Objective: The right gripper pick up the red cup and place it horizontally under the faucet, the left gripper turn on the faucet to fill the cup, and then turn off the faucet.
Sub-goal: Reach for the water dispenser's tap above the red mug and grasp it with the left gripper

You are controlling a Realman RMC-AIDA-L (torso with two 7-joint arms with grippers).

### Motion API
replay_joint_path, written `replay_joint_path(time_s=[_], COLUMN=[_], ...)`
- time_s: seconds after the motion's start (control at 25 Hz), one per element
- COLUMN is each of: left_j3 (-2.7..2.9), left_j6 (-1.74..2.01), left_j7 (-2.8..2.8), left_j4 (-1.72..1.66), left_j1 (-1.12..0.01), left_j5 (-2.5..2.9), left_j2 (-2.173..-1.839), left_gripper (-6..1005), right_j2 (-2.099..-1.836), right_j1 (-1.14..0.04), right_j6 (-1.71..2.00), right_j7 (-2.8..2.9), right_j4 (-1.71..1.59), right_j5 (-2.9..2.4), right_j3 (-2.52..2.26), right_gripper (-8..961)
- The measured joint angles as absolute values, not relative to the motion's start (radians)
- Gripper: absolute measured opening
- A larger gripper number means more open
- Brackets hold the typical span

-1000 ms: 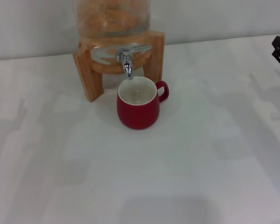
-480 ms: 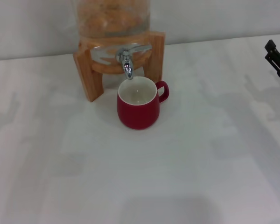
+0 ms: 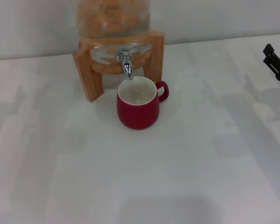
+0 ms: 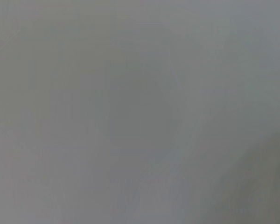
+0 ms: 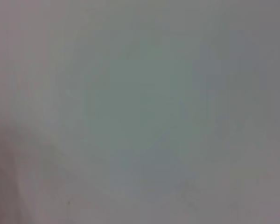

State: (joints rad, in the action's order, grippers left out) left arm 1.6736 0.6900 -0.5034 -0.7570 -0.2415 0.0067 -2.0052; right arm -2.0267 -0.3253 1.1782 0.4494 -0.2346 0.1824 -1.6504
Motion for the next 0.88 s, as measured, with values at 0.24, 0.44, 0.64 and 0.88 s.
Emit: replay_joint_path(time_s=[0.24,0.44,0.64,0.88], left_j3=[1.674,1.693,1.714,1.713], left_j6=[0.358,0.121,-0.116,-0.300], left_j7=[-0.663,-0.782,-0.732,-0.578], left_j4=[-1.057,-1.277,-1.418,-1.504], left_j1=[-0.165,-0.085,-0.051,-0.047], left_j5=[0.232,0.420,0.462,0.461], left_j2=[-1.988,-1.995,-2.023,-2.077], left_gripper=[797,797,797,797], right_j2=[-2.025,-2.023,-2.019,-2.017], right_j1=[-0.330,-0.347,-0.362,-0.365], right_j6=[1.164,1.131,1.110,1.100], right_j7=[0.449,0.449,0.449,0.449], right_j4=[-0.235,-0.235,-0.233,-0.233], right_j5=[0.181,0.181,0.181,0.181], right_j3=[-1.650,-1.651,-1.651,-1.651], right_gripper=[843,843,843,843])
